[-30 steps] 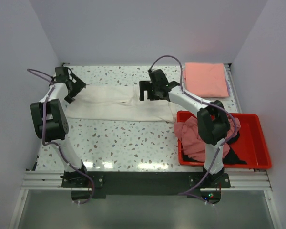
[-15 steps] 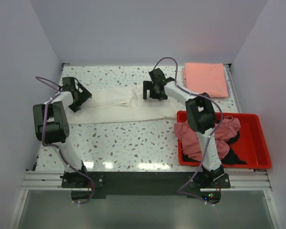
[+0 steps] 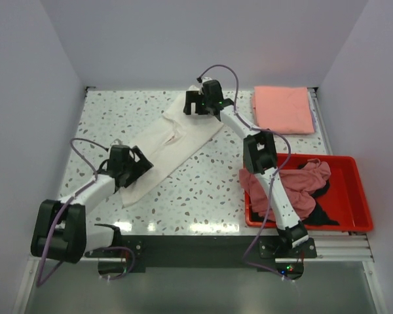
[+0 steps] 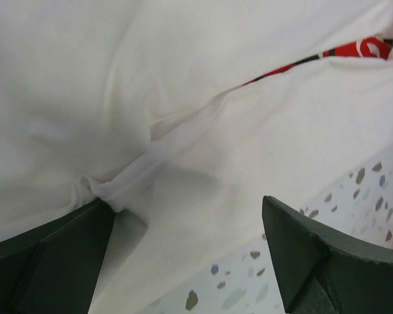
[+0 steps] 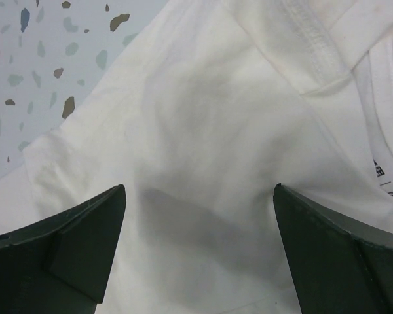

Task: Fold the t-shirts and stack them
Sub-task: Fold the tshirt

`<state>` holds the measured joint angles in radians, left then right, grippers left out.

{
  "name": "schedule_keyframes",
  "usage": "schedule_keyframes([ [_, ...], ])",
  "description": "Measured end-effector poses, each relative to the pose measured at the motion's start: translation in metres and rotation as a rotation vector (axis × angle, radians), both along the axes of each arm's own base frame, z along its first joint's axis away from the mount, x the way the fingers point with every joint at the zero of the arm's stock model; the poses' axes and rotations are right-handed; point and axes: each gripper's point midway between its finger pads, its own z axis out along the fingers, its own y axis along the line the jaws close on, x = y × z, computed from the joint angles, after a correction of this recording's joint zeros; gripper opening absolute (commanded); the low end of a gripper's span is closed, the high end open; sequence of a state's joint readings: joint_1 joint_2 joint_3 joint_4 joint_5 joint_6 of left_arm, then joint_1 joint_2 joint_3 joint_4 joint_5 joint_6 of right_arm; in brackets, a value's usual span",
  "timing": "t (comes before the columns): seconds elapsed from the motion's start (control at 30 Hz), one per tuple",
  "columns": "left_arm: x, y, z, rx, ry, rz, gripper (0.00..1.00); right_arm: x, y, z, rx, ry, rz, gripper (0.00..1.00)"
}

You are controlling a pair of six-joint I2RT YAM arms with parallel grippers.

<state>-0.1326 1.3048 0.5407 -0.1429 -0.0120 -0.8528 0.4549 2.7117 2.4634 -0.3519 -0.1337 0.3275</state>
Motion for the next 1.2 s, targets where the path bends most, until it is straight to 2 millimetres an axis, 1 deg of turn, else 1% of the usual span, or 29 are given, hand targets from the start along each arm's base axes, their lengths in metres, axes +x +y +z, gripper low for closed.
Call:
schedule_keyframes([
  [0.07, -0.018, -0.016, 0.001, -0.043, -0.008, -0.033, 1.00, 0.004, 0.003, 0.000, 0.022, -0.015, 0.011, 0.99],
  [0.13, -0.031, -0.029, 0.003, -0.082, -0.008, -0.054, 1.00, 0.010, 0.008, 0.003, 0.048, -0.034, 0.020, 0.99],
  [0.23, -0.043, -0.039, 0.005, -0.095, 0.025, -0.078, 1.00, 0.011, 0.015, 0.003, 0.085, -0.045, 0.040, 0.99],
  [0.3, -0.047, -0.038, 0.005, -0.073, 0.076, -0.072, 1.00, 0.011, 0.017, 0.004, 0.095, -0.055, 0.049, 0.99],
  [0.4, -0.055, -0.032, 0.004, -0.033, 0.148, -0.057, 1.00, 0.009, 0.016, 0.005, 0.082, -0.058, 0.059, 0.99],
  [0.53, -0.066, -0.022, 0.009, 0.012, 0.192, -0.039, 1.00, -0.002, 0.007, 0.007, 0.025, -0.033, 0.072, 0.99],
  [0.6, -0.066, -0.016, 0.019, 0.040, 0.188, -0.027, 1.00, -0.010, 0.003, 0.013, 0.003, -0.015, 0.081, 0.99],
  [0.63, -0.062, -0.013, 0.028, 0.059, 0.172, -0.025, 1.00, -0.014, 0.002, 0.019, -0.002, -0.010, 0.086, 0.99],
  [0.77, -0.043, -0.008, 0.056, 0.110, 0.104, -0.030, 1.00, -0.033, -0.002, 0.049, 0.002, -0.003, 0.109, 0.99],
  [0.83, -0.032, -0.010, 0.064, 0.126, 0.084, -0.053, 1.00, -0.046, -0.006, 0.066, 0.003, 0.002, 0.114, 0.99],
  [0.9, -0.026, -0.014, 0.059, 0.147, 0.092, -0.095, 1.00, -0.063, -0.010, 0.077, 0.005, 0.020, 0.113, 0.99],
  [0.93, -0.025, -0.017, 0.053, 0.150, 0.110, -0.121, 1.00, -0.072, -0.012, 0.081, 0.008, 0.026, 0.113, 0.99],
  [1.0, -0.027, -0.023, 0.036, 0.158, 0.158, -0.172, 1.00, -0.092, -0.014, 0.082, 0.005, 0.057, 0.115, 0.99],
  [1.07, -0.031, -0.029, 0.019, 0.166, 0.203, -0.215, 1.00, -0.112, -0.013, 0.074, -0.009, 0.093, 0.119, 0.99],
  [1.2, -0.043, -0.039, -0.004, 0.168, 0.264, -0.284, 1.00, -0.147, -0.003, 0.044, -0.044, 0.184, 0.144, 0.99],
])
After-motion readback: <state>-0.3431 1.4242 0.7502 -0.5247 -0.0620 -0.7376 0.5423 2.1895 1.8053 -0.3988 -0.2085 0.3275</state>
